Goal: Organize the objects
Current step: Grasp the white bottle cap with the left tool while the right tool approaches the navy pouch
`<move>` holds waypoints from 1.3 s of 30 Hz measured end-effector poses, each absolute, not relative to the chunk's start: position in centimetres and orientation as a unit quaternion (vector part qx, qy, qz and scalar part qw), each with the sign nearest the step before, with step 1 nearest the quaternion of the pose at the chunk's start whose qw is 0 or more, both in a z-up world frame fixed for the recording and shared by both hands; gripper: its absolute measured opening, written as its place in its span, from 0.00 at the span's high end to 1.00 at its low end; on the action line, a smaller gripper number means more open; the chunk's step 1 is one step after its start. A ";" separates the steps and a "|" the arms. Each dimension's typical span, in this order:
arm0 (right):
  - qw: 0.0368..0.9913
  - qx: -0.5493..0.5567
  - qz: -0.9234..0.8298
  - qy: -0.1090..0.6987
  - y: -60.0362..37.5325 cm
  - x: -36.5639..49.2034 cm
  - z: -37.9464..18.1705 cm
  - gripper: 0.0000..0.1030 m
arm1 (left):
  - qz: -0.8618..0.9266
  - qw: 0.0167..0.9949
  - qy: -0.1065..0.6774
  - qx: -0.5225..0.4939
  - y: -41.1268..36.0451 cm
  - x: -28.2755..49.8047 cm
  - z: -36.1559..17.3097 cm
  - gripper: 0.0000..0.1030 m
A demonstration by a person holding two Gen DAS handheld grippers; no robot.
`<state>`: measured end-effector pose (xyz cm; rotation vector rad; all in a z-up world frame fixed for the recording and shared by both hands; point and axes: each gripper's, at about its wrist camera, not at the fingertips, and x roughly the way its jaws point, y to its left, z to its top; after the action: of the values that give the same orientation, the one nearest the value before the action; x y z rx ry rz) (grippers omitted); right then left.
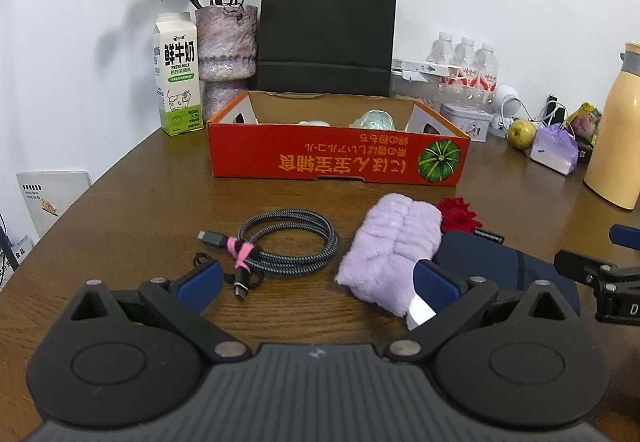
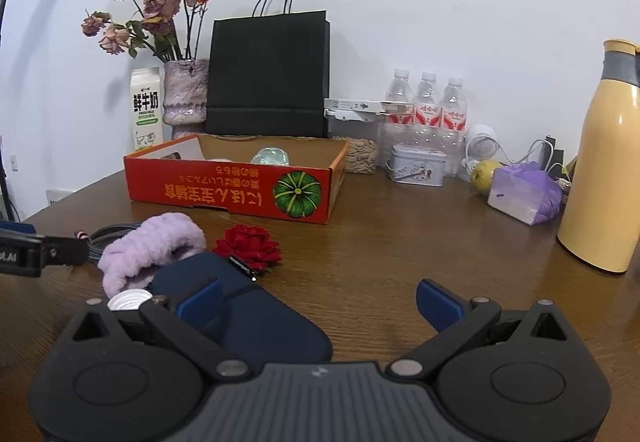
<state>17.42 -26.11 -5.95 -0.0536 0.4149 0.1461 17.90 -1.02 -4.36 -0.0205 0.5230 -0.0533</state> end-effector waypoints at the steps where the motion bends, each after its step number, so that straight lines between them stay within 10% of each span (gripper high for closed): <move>1: 0.975 -0.026 0.071 0.207 -26.3 17.4 -6.0 0.00 | -0.028 0.965 0.261 -0.010 -1.1 17.8 -4.4 0.00; 25: 0.970 0.005 0.058 0.234 -27.4 18.3 -6.6 0.00 | -0.048 0.941 0.334 0.030 -7.6 20.1 -7.3 0.00; 27: 0.970 0.004 0.058 0.235 -27.3 18.3 -6.6 0.00 | -0.049 0.940 0.336 0.022 -7.7 20.1 -7.3 0.06; 31: 0.969 0.004 0.059 0.239 -27.3 18.4 -6.6 0.00 | -0.056 0.944 0.325 0.018 -7.8 19.4 -7.1 0.53; 39: 0.967 0.010 0.056 0.248 -27.6 18.8 -6.7 0.00 | -0.084 0.943 0.322 0.009 -6.7 17.8 -6.9 0.57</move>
<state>18.82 -27.60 -6.68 0.0196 0.5008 0.1133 17.81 -6.72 -6.89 0.0177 0.6569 -0.1711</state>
